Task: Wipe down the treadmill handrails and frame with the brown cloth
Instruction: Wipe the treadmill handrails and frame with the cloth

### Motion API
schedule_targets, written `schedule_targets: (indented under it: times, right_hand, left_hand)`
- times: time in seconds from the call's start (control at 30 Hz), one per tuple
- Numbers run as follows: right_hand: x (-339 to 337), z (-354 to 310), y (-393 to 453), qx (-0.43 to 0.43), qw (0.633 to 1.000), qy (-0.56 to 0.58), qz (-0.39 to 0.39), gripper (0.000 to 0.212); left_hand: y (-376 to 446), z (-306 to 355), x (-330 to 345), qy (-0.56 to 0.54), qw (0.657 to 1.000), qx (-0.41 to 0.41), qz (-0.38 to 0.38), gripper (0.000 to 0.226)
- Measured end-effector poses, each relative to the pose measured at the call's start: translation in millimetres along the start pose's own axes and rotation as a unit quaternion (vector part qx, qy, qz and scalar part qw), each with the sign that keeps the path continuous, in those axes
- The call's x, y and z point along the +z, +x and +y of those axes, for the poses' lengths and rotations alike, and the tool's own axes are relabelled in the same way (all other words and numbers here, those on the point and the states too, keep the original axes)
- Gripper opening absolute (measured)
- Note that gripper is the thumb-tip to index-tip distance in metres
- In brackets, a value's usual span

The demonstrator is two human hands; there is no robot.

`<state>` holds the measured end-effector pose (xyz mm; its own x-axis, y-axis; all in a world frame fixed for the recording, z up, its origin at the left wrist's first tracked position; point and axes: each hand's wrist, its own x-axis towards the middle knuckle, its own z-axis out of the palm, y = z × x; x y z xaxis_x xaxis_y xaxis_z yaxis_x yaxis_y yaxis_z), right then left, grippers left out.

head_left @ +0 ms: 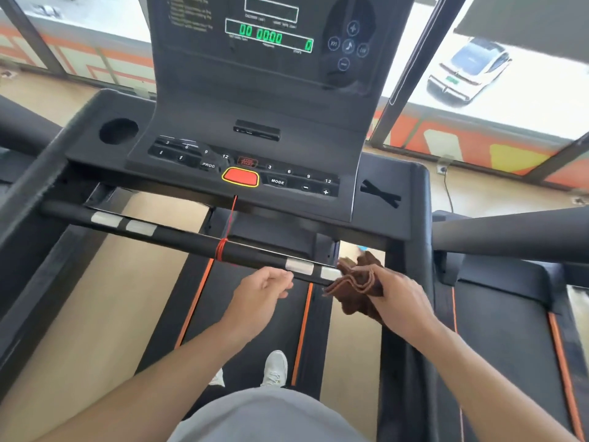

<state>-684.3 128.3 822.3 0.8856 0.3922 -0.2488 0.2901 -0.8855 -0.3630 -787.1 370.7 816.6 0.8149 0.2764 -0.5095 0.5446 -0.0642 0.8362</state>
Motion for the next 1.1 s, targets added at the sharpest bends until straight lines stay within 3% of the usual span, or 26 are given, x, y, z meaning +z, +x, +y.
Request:
schedule_targets:
  times: [0.07,0.17,0.23,0.3,0.37,0.43,0.5,0.57,0.63,0.73,0.9,1.03,1.1]
  right_hand:
    - [2.6,-21.0,-15.4,-0.014,0.988,0.153,0.009,0.047]
    - [17.2,-65.9,-36.7,-0.138,0.959,0.243,-0.041,0.062]
    - [25.7,-95.5,-43.6,-0.251,0.944,0.188,-0.104,0.061]
    - [32.8,-110.1,-40.8,-0.311,0.921,0.182,-0.148,0.07]
    - [34.6,-118.9,-39.6,-0.273,0.907,0.303,-0.103,0.052]
    - [39.3,-123.8,-30.6,-0.173,0.911,0.372,-0.032,0.037]
    - [41.0,-135.0,-12.6,-0.111,0.924,0.362,-0.06,0.043]
    - [46.2,-151.1,5.2,-0.108,0.918,0.345,-0.165,0.047]
    - [55.5,-171.3,16.2,-0.109,0.91,0.334,-0.22,0.036]
    - [77.3,-201.0,22.2,-0.111,0.922,0.319,-0.191,0.014]
    - [88.2,-259.8,26.0,-0.107,0.906,0.367,-0.183,0.01]
    - [85.0,-296.8,41.3,-0.09,0.902,0.405,-0.121,0.013]
    - [77.0,-308.5,55.8,-0.089,0.901,0.418,-0.077,0.009]
  left_hand:
    - [-2.0,5.1,1.5,-0.014,0.997,-0.044,-0.063,0.03]
    - [-10.0,13.7,-0.2,-0.186,0.958,-0.143,-0.165,0.057]
    - [-15.5,14.7,-6.4,-0.247,0.95,-0.154,-0.111,0.048]
    - [-16.8,6.5,-18.8,-0.198,0.97,-0.14,0.034,0.031]
    - [-18.9,-8.6,-37.6,-0.122,0.979,-0.103,0.127,0.028]
    - [-23.9,-21.2,-56.9,-0.092,0.983,-0.079,0.136,0.046]
    - [-32.0,-26.3,-72.9,-0.066,0.985,-0.062,0.144,0.054]
    - [-37.7,-31.0,-85.7,-0.06,0.986,-0.05,0.146,0.043]
    - [-39.7,-35.5,-93.5,-0.059,0.987,-0.03,0.147,0.033]
    - [-38.3,-48.5,-108.7,-0.097,0.981,-0.013,0.168,0.029]
    - [-35.8,-53.6,-162.8,-0.077,0.971,0.063,0.219,0.029]
    - [-21.0,-44.8,-207.4,-0.068,0.976,0.072,0.192,0.019]
    - [-8.0,-43.5,-226.8,-0.057,0.986,0.07,0.14,0.01]
